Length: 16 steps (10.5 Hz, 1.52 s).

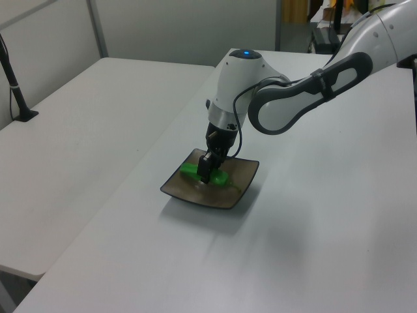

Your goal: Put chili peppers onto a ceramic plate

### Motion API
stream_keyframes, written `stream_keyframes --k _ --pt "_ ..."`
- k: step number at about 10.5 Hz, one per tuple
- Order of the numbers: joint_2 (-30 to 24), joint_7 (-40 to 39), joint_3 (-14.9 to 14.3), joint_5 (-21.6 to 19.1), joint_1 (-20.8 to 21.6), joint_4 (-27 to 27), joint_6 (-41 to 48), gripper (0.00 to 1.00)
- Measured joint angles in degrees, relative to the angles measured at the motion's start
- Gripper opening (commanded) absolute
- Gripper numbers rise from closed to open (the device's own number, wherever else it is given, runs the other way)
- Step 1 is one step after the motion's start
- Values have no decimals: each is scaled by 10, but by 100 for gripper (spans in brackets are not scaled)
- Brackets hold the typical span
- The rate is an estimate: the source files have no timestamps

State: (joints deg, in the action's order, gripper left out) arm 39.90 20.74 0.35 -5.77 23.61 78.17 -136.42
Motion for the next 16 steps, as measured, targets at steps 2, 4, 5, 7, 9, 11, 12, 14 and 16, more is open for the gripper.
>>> stream_keyframes --k 2,4,5,7,9,11,12,14,16 --pt "0 0 0 0 0 0 0 100" --pt "0 0 0 0 0 0 0 100" --pt "0 0 0 0 0 0 0 100" --pt "-4 0 0 0 -1 -6 0 100" --pt "-36 0 -1 0 -3 -11 18 100" --pt "-100 0 -6 0 -13 -12 120 100" --pt "-132 0 -7 0 -24 -12 174 100" --pt "-210 0 -8 0 -55 -9 301 100" --pt "-296 -4 -9 0 -94 18 399 100"
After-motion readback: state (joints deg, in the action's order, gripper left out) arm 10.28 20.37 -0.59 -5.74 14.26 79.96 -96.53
